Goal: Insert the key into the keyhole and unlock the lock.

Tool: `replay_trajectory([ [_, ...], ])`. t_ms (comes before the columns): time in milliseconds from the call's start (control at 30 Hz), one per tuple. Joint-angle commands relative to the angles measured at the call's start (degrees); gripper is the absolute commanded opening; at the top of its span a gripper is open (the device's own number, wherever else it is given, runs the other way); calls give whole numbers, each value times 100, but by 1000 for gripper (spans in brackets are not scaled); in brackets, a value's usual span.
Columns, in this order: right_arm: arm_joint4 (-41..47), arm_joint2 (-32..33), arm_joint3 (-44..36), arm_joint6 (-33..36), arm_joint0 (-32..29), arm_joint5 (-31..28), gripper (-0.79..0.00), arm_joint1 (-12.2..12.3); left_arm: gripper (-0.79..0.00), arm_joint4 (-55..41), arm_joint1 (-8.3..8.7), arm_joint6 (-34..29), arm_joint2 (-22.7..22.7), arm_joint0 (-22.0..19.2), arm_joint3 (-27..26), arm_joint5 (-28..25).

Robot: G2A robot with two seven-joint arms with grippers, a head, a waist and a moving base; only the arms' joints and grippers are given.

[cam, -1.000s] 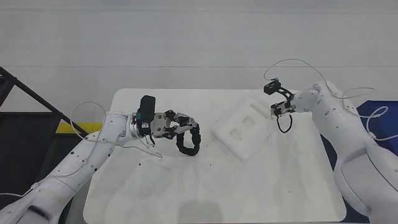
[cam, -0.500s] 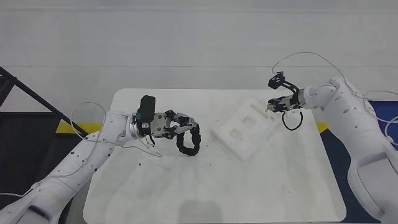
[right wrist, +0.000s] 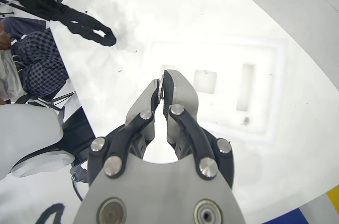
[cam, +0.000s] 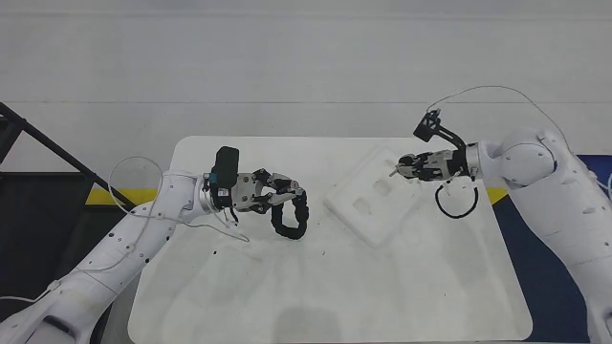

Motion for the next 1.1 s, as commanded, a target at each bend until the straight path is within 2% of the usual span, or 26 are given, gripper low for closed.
replay_trajectory([
  [0, 122, 431, -792, 242, -423, 242, -785, 198, -785, 0, 0, 0, 0, 0, 0, 0],
  [133, 468, 1128, -1710, 475, -1078, 475, -785, 451, -785, 0, 0, 0, 0, 0, 0, 0],
  [267, 941, 1615, -2274, 458, -1588, 501, -785, 582, -785, 0, 0, 0, 0, 0, 0, 0],
  [433, 1215, 1728, -2731, 240, -1947, 240, -785, 667, -785, 0, 0, 0, 0, 0, 0, 0],
  [567, 1493, 1641, -2780, 36, -2052, 36, -785, 712, -785, 0, 0, 0, 0, 0, 0, 0],
  [1067, 1493, 1641, -2780, 36, -2052, 36, -785, 712, -785, -18, -2, -16, -5, 12, -8, 39],
])
